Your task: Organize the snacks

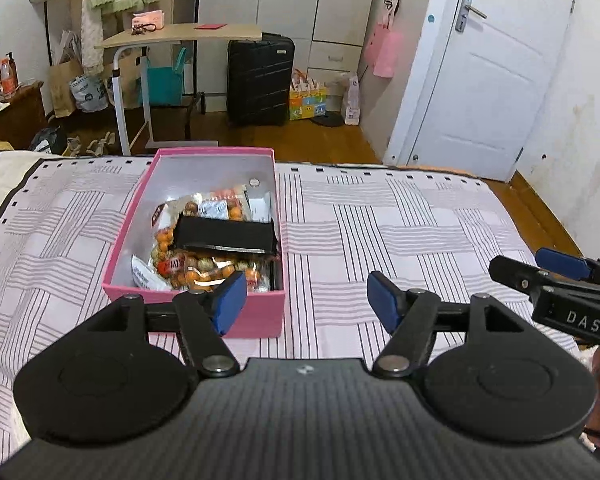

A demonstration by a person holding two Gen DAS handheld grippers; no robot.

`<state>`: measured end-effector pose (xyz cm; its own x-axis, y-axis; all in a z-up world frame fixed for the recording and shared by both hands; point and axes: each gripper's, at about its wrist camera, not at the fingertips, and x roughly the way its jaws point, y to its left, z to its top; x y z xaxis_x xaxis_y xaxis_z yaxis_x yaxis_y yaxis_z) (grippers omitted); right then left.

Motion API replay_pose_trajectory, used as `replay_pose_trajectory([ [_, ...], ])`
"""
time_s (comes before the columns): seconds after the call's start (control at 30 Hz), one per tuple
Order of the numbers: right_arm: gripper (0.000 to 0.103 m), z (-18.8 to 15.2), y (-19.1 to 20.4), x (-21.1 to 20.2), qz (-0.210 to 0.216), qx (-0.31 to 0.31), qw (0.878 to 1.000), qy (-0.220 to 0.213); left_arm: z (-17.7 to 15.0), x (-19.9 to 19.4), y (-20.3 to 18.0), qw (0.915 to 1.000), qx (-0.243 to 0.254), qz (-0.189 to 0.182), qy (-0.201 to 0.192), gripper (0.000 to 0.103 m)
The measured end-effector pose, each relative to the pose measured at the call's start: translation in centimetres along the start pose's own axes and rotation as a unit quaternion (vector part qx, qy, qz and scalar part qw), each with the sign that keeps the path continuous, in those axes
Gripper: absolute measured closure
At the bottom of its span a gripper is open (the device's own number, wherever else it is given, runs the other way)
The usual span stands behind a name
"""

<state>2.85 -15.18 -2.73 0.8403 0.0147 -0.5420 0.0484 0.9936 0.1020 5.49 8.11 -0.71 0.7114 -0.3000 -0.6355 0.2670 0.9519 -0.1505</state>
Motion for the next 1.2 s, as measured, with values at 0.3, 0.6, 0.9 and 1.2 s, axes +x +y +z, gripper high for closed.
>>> replay_pose_trajectory([
  [0.3,0.022,-0.8,-0.2,-1.3,-0.013,-0.003,1.0,-0.002,-1.4,-0.7,-1.7,0.9999,0.014,0.007,0.006,0.035],
  [0.6,0.007,-1.6,0.8,-1.9,-0.035,-0.032,0.999,0.01,-2.2,-1.6,-2.2,0.9992,0.022,0.03,-0.01,0.015],
  [0.9,0.0,-1.6,1.9,-1.1,-0.079,-0.044,0.995,0.051,-2.4,-1.4,-2.4,0.9978,0.029,0.06,0.001,0.006],
  [1.2,0.0,-1.8,1.7,-1.9,-0.062,-0.028,0.996,0.056,-2.6,-2.1,-2.3,0.9976,0.028,0.064,0.002,0.006],
])
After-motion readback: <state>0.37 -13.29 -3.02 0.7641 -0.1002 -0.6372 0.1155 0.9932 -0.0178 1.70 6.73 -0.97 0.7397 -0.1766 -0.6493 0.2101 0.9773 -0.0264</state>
